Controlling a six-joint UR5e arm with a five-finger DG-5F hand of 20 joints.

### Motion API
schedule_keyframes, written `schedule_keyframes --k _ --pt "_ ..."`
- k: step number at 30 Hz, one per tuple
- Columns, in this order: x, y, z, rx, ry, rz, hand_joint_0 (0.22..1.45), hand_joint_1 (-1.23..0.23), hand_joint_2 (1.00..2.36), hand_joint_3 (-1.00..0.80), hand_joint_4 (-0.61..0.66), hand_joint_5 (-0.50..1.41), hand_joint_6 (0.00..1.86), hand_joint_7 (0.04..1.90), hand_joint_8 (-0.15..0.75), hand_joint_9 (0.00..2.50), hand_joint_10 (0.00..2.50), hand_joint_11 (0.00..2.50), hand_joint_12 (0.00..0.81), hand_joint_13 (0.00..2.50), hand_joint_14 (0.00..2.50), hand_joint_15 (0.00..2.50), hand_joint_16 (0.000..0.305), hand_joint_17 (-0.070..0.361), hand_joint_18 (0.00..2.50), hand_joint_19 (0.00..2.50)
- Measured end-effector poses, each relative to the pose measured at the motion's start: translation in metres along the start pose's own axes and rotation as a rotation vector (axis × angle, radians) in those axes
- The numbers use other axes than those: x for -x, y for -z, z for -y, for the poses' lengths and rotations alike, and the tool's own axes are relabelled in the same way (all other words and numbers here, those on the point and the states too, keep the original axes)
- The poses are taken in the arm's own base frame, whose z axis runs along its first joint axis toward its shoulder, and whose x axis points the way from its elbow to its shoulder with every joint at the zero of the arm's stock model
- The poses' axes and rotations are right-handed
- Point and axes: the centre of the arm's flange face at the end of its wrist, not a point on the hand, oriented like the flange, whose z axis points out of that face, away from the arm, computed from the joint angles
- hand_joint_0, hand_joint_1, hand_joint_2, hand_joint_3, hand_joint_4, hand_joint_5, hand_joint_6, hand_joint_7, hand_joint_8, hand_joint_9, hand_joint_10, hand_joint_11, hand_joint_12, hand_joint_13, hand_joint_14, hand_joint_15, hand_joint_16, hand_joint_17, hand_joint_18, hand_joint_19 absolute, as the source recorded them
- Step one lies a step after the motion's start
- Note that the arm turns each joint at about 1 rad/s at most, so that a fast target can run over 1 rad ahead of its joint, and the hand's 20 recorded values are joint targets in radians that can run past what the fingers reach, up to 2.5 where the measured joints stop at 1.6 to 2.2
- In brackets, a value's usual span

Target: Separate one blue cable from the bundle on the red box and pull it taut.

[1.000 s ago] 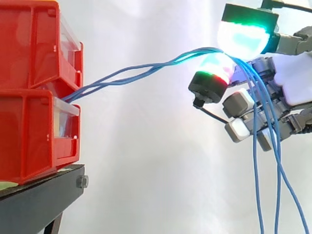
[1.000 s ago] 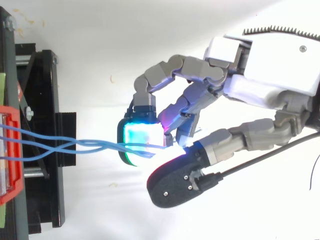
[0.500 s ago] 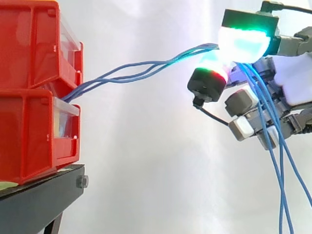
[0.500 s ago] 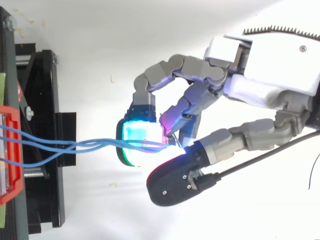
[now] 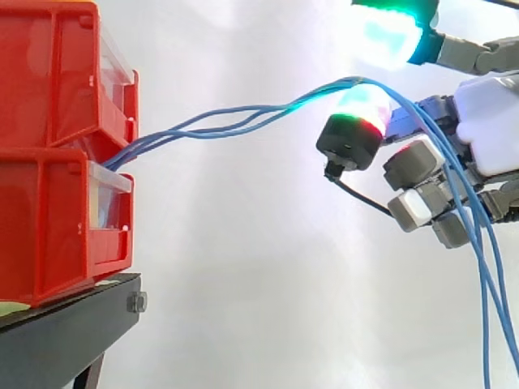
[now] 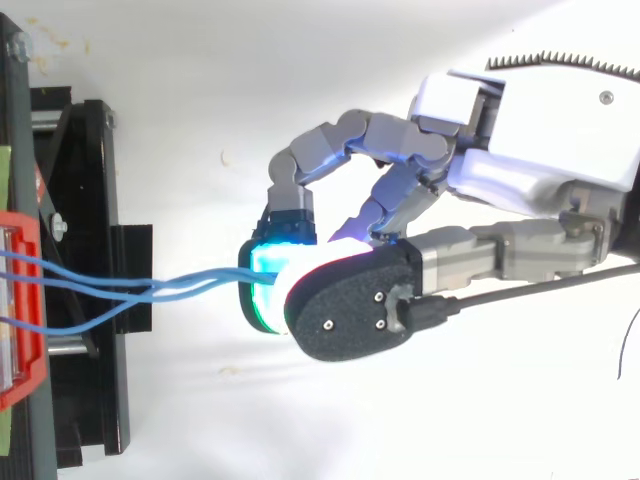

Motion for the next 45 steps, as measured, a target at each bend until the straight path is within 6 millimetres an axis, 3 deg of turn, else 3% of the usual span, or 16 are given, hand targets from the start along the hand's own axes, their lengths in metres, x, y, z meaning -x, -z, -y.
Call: schedule_keyframes --k 7,11,17,24,30,37,41,45 --pt "0.0001 0.0002 -0.0002 0.0 0.0 0.0 0.6 -0.68 1.01 -0.29 -0.03 -0.14 0.84 1.18 0.339 1.05 0.02 1.04 0.389 0.95 0.02 0.67 0.047 0.106 0.95 0.79" --pt "0.0002 0.0004 -0.0005 0.0 0.0 0.0 0.62 -0.81 1.01 -0.26 -0.03 -0.15 0.85 1.16 0.328 0.99 0.02 1.05 0.383 0.92 0.02 0.66 0.046 0.104 0.92 0.77" --pt "0.0002 0.0005 -0.0004 -0.001 0.001 0.0 0.72 -0.92 1.01 -0.36 -0.14 -0.17 0.87 1.16 0.311 0.96 0.02 1.06 0.368 0.89 0.02 0.65 0.045 0.1 0.9 0.73" --pt "0.0001 0.0002 -0.0002 0.0 0.0 0.0 0.71 -0.91 1.0 -0.5 -0.09 -0.17 0.86 1.09 0.306 0.94 0.02 1.05 0.363 0.87 0.02 0.64 0.044 0.098 0.88 0.72" --pt "0.0001 0.0004 -0.0004 -0.001 -0.002 0.0 0.64 -0.83 1.0 -0.5 -0.05 -0.16 0.86 1.11 0.316 0.96 0.02 1.04 0.361 0.87 0.02 0.65 0.044 0.098 0.88 0.74" --pt "0.0002 0.0006 -0.0007 0.0 -0.008 0.0 0.46 -0.57 1.0 -0.5 0.04 -0.14 0.84 1.12 0.377 1.02 0.02 1.01 0.412 0.92 0.02 0.64 0.053 0.12 0.94 0.7" --pt "0.0003 0.0008 -0.001 0.0 -0.01 0.0 0.44 -0.41 1.0 -0.5 0.07 -0.15 0.83 1.11 0.404 1.04 0.01 1.0 0.426 0.94 0.02 0.63 0.056 0.125 0.94 0.66" --pt "0.0003 0.0006 -0.0006 -0.001 -0.01 0.0 0.43 -0.38 1.0 -0.5 0.08 -0.15 0.83 1.1 0.412 1.04 0.02 0.98 0.437 0.94 0.02 0.63 0.057 0.129 0.94 0.65"
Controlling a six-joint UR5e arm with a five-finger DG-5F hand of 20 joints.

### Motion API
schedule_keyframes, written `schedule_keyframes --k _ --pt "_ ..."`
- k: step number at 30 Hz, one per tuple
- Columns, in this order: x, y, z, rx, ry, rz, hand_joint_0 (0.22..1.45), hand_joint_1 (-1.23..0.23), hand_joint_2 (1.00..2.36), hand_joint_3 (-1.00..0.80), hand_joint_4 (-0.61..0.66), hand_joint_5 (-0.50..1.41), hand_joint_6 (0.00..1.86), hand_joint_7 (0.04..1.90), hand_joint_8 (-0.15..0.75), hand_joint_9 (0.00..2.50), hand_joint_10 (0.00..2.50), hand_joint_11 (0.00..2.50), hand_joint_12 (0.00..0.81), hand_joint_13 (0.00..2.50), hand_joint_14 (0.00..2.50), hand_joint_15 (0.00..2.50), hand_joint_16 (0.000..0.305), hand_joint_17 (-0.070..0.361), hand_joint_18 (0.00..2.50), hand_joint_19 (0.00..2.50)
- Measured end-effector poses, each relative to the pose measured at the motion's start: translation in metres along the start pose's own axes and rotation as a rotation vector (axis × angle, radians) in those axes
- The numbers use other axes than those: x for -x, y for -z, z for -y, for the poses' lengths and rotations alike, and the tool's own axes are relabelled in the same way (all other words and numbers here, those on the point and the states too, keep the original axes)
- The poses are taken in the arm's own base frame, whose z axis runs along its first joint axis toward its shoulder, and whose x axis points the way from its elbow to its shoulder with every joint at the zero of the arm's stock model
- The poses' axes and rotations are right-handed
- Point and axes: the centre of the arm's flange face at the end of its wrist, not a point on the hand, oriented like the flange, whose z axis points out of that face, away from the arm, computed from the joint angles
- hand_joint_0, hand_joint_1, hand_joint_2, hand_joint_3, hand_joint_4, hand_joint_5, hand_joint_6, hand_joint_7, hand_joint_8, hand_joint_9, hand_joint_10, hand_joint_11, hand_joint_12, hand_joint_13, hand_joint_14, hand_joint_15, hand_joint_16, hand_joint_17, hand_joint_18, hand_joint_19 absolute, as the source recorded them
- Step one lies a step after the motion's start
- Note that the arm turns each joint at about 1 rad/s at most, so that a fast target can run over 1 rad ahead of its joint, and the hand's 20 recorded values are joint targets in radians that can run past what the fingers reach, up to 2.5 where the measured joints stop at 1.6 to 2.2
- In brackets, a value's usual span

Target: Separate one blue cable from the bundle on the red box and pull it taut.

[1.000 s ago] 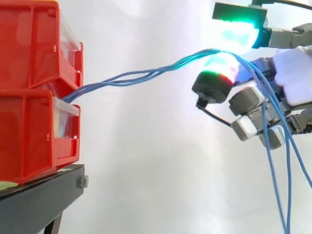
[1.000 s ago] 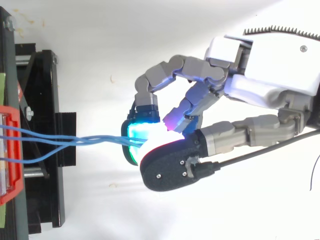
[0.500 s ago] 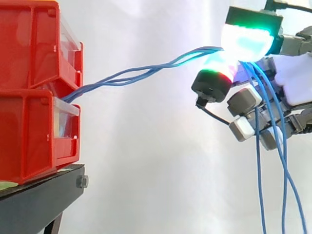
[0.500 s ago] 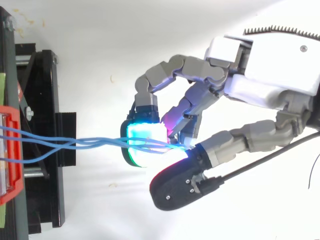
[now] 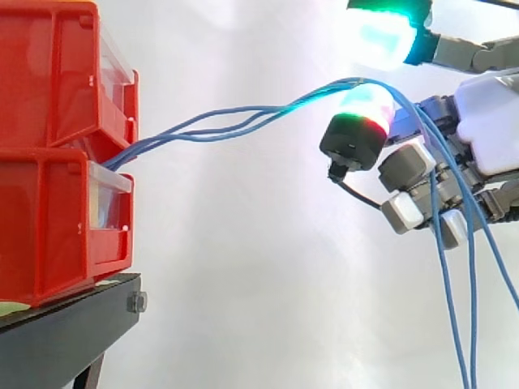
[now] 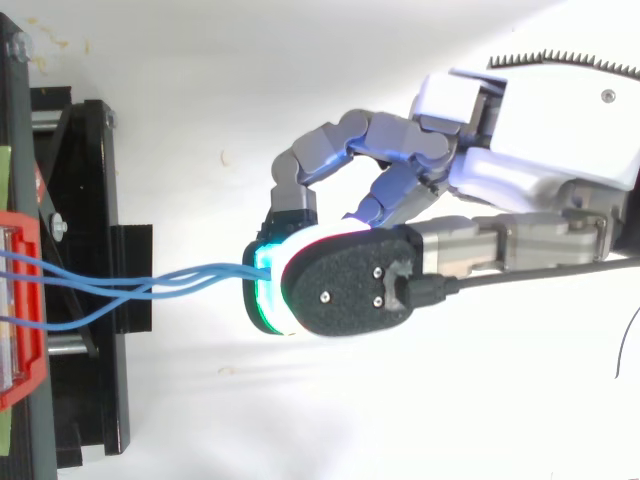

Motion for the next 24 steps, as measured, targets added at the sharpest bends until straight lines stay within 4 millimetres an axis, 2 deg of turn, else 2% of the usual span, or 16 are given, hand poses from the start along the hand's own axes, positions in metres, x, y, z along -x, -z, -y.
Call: schedule_keyframes --k 5,8,13,15,17,22,24 --pt "-0.0001 -0.0001 0.0007 -0.002 0.001 0.0 0.48 -0.41 1.0 -0.5 0.07 -0.15 0.82 1.1 0.39 1.03 0.02 1.0 0.412 0.92 0.01 0.64 0.052 0.117 0.89 0.69" --pt "0.0 0.0001 0.0006 -0.003 0.001 0.0 0.55 -0.28 1.0 -0.5 0.04 -0.15 0.81 1.13 0.365 1.03 0.02 0.99 0.389 0.9 0.02 0.64 0.047 0.106 0.84 0.72" --pt "0.0 0.0 0.0009 -0.004 0.002 0.0 0.58 -0.3 1.0 -0.5 0.05 -0.15 0.81 1.13 0.36 1.03 0.02 1.01 0.387 0.9 0.02 0.64 0.046 0.104 0.84 0.71" --pt "0.0001 0.0 0.0011 -0.005 0.002 0.001 0.59 -0.32 1.0 -0.5 0.05 -0.15 0.81 1.13 0.361 1.04 0.02 1.0 0.387 0.9 0.02 0.64 0.046 0.104 0.84 0.72" --pt "0.0001 0.0001 0.0012 -0.006 0.003 0.001 0.61 -0.43 1.0 -0.44 0.06 -0.15 0.81 1.12 0.359 1.03 0.02 1.01 0.389 0.91 0.02 0.64 0.046 0.103 0.84 0.71" --pt "0.0002 0.0003 0.0014 -0.008 0.004 0.0 0.62 -0.52 1.01 -0.38 0.07 -0.15 0.81 1.11 0.348 1.02 0.02 1.03 0.385 0.91 0.02 0.64 0.046 0.103 0.85 0.7" --pt "0.0001 0.0005 0.0011 -0.007 0.004 0.0 0.62 -0.6 1.01 -0.38 0.07 -0.15 0.81 1.09 0.349 1.01 0.02 1.02 0.388 0.9 0.02 0.64 0.046 0.103 0.85 0.71"
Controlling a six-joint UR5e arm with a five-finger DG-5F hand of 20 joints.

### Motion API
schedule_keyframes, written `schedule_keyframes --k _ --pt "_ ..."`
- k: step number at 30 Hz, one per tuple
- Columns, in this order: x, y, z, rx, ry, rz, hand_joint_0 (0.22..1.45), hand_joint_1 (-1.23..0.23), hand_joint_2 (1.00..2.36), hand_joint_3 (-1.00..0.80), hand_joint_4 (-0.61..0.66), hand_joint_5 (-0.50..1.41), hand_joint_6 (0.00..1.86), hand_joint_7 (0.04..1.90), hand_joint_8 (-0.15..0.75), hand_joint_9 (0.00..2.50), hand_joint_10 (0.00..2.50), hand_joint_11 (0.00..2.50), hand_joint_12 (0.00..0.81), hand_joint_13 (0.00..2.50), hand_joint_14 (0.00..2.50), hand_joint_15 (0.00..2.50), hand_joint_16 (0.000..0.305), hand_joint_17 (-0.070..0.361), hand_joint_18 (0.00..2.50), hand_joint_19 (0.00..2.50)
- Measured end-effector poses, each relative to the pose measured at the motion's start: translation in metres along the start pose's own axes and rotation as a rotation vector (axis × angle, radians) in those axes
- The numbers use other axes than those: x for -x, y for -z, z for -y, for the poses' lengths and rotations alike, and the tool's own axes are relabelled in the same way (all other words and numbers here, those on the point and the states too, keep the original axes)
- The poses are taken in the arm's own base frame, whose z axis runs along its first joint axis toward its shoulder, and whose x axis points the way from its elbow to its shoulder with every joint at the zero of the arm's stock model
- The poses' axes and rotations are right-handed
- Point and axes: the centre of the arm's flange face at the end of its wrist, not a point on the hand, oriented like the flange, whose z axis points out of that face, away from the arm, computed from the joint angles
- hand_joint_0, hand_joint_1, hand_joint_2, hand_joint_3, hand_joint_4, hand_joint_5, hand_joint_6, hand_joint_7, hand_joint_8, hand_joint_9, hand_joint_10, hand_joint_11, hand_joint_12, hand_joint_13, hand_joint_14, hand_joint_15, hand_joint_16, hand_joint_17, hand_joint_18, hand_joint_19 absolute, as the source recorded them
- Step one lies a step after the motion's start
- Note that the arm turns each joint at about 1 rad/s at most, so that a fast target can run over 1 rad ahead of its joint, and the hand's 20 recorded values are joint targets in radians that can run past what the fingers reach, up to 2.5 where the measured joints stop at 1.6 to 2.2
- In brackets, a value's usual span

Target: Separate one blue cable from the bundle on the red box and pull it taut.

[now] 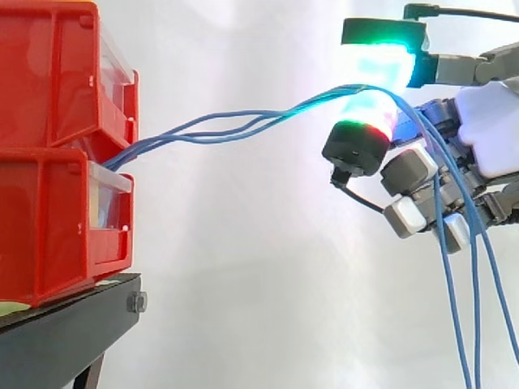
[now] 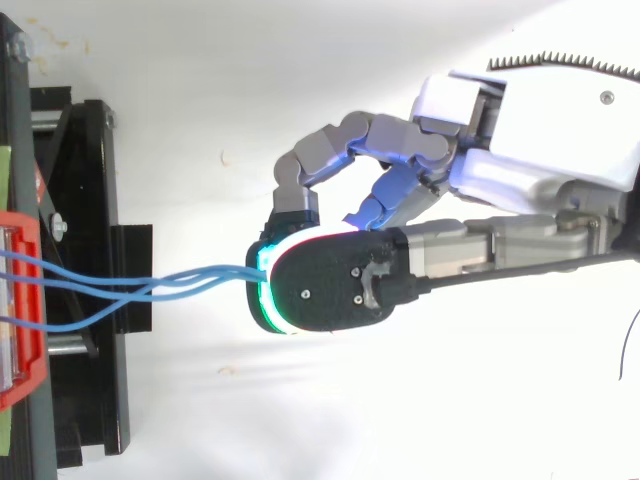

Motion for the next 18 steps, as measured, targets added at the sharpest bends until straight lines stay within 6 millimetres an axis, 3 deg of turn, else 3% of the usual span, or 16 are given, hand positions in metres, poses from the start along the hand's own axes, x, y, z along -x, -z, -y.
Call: schedule_keyframes --k 5,18 --pt "0.0001 0.0 0.0001 0.0 0.0 0.0 0.63 -0.7 1.01 -0.35 0.1 -0.18 0.85 1.06 0.339 0.95 0.02 1.04 0.391 0.89 0.02 0.64 0.046 0.104 0.85 0.71" --pt "0.0001 -0.0003 0.0003 0.001 0.0 0.0 0.68 -0.77 1.01 -0.36 0.05 -0.21 0.88 0.97 0.319 0.87 0.02 1.03 0.382 0.87 0.02 0.64 0.047 0.105 0.84 0.71"
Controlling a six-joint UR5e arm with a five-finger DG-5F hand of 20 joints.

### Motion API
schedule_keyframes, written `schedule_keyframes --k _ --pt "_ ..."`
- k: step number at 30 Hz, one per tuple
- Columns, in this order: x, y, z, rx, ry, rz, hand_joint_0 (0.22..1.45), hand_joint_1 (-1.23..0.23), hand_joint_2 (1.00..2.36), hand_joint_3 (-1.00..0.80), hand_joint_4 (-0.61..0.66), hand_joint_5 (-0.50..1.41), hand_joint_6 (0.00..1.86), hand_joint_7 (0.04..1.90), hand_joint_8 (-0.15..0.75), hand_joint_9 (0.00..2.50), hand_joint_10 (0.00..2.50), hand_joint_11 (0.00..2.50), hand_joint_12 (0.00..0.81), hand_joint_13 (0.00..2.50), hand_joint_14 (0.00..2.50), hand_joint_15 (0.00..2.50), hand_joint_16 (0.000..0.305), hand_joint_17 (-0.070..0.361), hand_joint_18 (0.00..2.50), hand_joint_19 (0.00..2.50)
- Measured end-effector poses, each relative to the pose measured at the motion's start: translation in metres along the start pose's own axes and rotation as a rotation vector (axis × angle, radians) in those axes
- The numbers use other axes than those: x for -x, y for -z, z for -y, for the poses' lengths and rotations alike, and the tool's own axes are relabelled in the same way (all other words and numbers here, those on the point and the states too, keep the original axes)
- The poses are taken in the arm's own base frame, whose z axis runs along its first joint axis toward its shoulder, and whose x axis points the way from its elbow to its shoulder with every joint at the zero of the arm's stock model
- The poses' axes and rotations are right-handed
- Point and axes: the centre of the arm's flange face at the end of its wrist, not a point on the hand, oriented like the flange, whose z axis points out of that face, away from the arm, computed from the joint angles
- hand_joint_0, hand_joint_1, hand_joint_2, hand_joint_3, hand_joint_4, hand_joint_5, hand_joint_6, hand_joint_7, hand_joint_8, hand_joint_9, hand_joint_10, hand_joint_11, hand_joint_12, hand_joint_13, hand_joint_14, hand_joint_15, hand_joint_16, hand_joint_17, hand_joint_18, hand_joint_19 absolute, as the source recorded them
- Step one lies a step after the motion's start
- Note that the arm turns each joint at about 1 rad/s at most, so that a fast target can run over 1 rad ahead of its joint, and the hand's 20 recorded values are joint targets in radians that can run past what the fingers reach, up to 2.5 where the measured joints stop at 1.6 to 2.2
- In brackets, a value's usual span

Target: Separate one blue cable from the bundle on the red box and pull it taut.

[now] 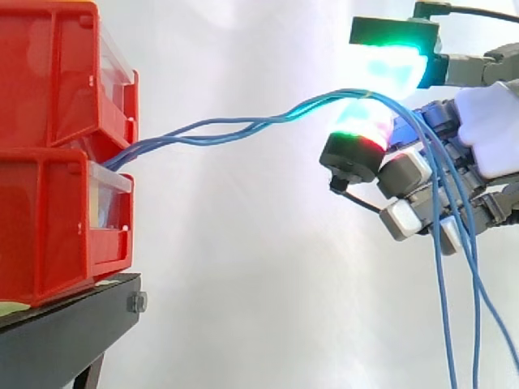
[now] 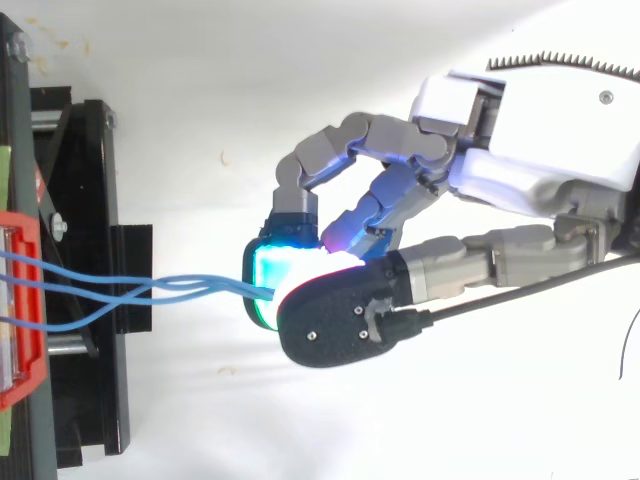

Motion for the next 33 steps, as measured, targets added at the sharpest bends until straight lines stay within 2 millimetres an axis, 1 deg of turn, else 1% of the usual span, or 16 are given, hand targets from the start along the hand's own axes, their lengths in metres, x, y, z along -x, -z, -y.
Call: schedule_keyframes --k 4,10,16,18,21,22,25,26,27,28,33 --pt "0.0 0.0 0.0001 -0.001 0.0 0.0 0.69 -0.8 1.01 -0.4 0.05 -0.21 0.88 0.96 0.311 0.81 0.02 1.01 0.375 0.82 0.02 0.63 0.047 0.105 0.79 0.7" --pt "0.0004 0.0008 0.0009 -0.008 0.001 0.001 0.72 -0.84 1.0 -0.44 0.01 -0.21 0.88 0.96 0.306 0.8 0.02 1.01 0.371 0.8 0.02 0.62 0.047 0.105 0.79 0.7" --pt "0.0008 0.0014 0.0011 -0.013 -0.002 0.002 0.74 -0.86 1.0 -0.49 0.02 -0.21 0.88 0.94 0.297 0.78 0.02 1.01 0.37 0.8 0.02 0.62 0.046 0.104 0.79 0.68" --pt "0.0007 0.0013 0.0013 -0.013 -0.002 0.001 0.74 -0.87 1.0 -0.5 0.03 -0.21 0.88 0.94 0.3 0.78 0.02 1.0 0.37 0.8 0.02 0.62 0.046 0.103 0.79 0.68" --pt "0.0008 0.0014 0.0013 -0.014 -0.002 0.001 0.7 -0.87 1.0 -0.5 0.03 -0.21 0.88 0.95 0.3 0.78 0.02 1.0 0.368 0.8 0.02 0.62 0.046 0.103 0.79 0.68" --pt "0.0008 0.0014 0.0013 -0.014 -0.002 0.001 0.67 -0.85 1.0 -0.5 0.03 -0.21 0.88 0.95 0.301 0.78 0.02 1.01 0.369 0.8 0.02 0.63 0.046 0.103 0.79 0.69" --pt "0.0008 0.0014 0.0013 -0.014 -0.002 0.001 0.64 -0.81 1.0 -0.5 0.05 -0.21 0.87 0.95 0.309 0.79 0.02 1.01 0.373 0.8 0.02 0.63 0.046 0.103 0.78 0.7" --pt "0.0008 0.0014 0.0013 -0.014 -0.002 0.001 0.61 -0.78 1.0 -0.5 0.06 -0.21 0.87 0.96 0.318 0.8 0.02 1.02 0.379 0.8 0.02 0.63 0.046 0.104 0.78 0.71" --pt "0.0008 0.0014 0.0013 -0.014 -0.002 0.001 0.61 -0.77 1.0 -0.5 0.06 -0.21 0.87 0.97 0.318 0.8 0.02 1.02 0.382 0.8 0.02 0.64 0.046 0.104 0.78 0.71" --pt "0.0008 0.0014 0.0013 -0.014 -0.002 0.001 0.57 -0.73 1.0 -0.5 0.08 -0.21 0.87 0.97 0.325 0.81 0.02 1.0 0.388 0.81 0.02 0.63 0.047 0.106 0.78 0.72" --pt "0.0008 0.0015 0.0014 -0.015 -0.001 0.001 0.5 -0.59 1.0 -0.5 0.12 -0.2 0.86 0.99 0.357 0.85 0.02 1.0 0.416 0.82 0.02 0.64 0.053 0.119 0.81 0.72"
